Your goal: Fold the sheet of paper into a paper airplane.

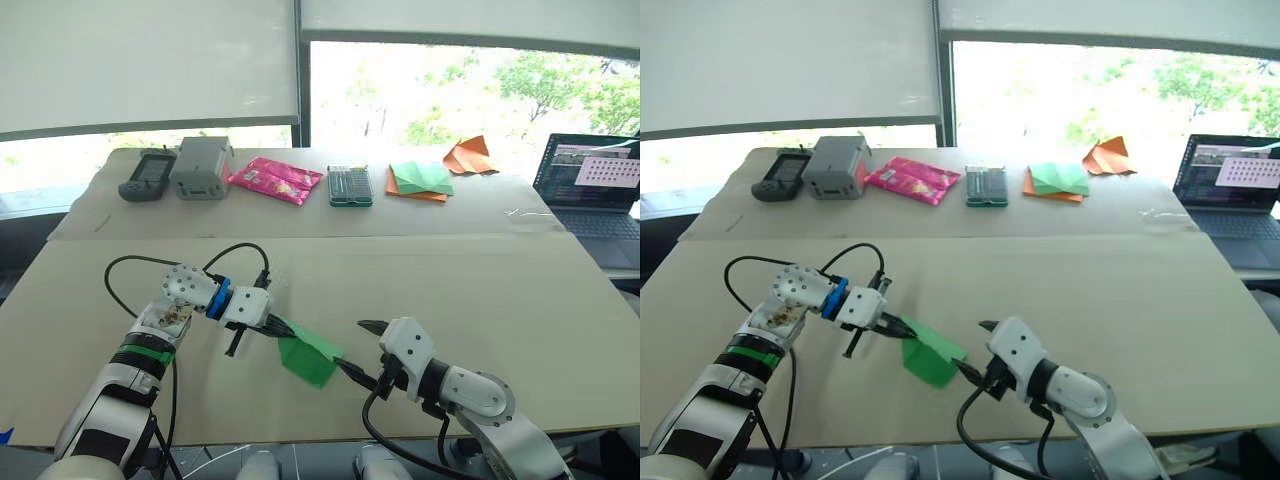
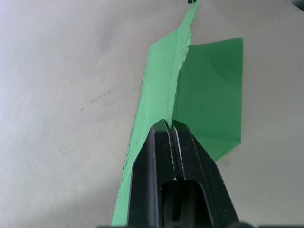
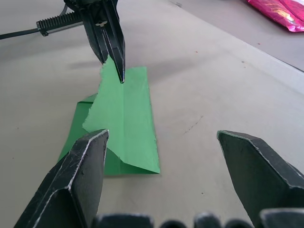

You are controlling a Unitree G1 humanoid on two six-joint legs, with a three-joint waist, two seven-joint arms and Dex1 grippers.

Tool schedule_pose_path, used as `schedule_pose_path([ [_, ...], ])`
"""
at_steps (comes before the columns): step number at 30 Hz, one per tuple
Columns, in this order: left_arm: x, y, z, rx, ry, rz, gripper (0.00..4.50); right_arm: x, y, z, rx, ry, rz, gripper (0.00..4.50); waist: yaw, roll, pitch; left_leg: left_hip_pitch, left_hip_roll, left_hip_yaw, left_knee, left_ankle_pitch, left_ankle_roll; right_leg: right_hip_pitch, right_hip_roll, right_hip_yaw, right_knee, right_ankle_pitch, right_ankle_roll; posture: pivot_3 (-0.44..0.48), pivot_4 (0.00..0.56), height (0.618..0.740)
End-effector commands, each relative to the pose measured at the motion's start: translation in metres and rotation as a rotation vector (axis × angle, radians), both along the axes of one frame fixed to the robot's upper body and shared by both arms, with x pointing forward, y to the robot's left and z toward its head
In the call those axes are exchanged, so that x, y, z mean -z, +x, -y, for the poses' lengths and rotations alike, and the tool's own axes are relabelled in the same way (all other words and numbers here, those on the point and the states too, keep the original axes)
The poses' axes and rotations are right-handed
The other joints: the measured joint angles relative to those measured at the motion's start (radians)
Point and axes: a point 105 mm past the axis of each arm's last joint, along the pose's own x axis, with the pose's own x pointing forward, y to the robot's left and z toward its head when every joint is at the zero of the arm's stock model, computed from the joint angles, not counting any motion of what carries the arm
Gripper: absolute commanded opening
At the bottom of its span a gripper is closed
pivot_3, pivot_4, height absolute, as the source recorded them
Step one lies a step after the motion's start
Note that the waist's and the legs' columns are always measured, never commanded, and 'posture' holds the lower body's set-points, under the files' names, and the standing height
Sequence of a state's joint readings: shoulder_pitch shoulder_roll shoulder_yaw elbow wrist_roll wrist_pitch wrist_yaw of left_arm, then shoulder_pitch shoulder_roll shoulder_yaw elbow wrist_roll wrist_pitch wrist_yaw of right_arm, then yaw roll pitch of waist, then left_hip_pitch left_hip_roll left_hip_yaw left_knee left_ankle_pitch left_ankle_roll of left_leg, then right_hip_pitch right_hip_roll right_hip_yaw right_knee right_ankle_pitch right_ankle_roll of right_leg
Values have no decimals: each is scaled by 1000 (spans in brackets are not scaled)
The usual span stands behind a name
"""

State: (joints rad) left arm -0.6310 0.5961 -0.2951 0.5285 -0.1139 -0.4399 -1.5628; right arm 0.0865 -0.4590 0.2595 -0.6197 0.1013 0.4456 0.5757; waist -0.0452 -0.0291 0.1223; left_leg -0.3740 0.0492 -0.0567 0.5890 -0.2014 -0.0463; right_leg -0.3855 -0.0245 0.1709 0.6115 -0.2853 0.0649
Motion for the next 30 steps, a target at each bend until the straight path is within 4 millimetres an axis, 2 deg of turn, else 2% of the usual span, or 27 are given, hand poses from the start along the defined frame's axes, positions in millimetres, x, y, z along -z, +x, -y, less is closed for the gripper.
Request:
schedule_pose_path([
  [1, -10, 6, -1, -15, 11, 54, 31, -11, 1, -3, -13, 8, 45, 4055, 0, 0, 0, 0, 0, 0, 0, 0, 0, 0, 0, 0, 0, 0, 0, 0, 150, 740],
  [6, -18, 13, -3, -132, -32, 76, 31, -14, 8, -1, -9, 1, 64, 4055, -1, 0, 0, 0, 0, 0, 0, 0, 0, 0, 0, 0, 0, 0, 0, 0, 150, 740],
  [11, -24, 14, -16, -321, -83, 66, 31, -25, 12, 3, -14, 20, 89, 4055, -3, 2, -1, 0, 0, 0, 0, 0, 0, 0, 0, 0, 1, 0, 1, 0, 150, 740],
  [15, -12, 5, -23, -389, -47, 49, 31, -29, 14, 4, -42, 27, 91, 4055, -3, 2, 0, 1, 0, 0, 0, 0, 0, 1, 0, 0, 1, 1, 1, 0, 150, 740],
  [18, 5, -1, -24, -396, 4, 63, 31, -28, 16, 4, -63, 13, 89, 4055, 0, 2, 0, 1, 0, 0, 1, 0, 0, 1, 0, 0, 1, 1, 1, 0, 150, 740],
  [23, 15, 1, -22, -411, 5, 86, 31, -26, 16, 3, -84, 5, 78, 4055, 5, 3, 0, 1, 0, 0, 1, 0, 0, 1, 0, 0, 0, 0, 1, 0, 150, 740],
  [24, 15, -1, -21, -410, -2, 80, 598, -26, 15, 3, -88, 5, 77, 4055, 4, 3, 0, 1, 0, 0, 1, 0, 0, 1, 0, 0, 0, 0, 1, 0, 150, 740],
  [30, 7, -11, -24, -414, -42, 17, 2588, -26, 15, 4, -96, 0, 72, 4055, -2, 3, -1, 1, 0, 0, 0, 0, 0, 1, 0, 0, 1, 1, 1, 0, 150, 740],
])
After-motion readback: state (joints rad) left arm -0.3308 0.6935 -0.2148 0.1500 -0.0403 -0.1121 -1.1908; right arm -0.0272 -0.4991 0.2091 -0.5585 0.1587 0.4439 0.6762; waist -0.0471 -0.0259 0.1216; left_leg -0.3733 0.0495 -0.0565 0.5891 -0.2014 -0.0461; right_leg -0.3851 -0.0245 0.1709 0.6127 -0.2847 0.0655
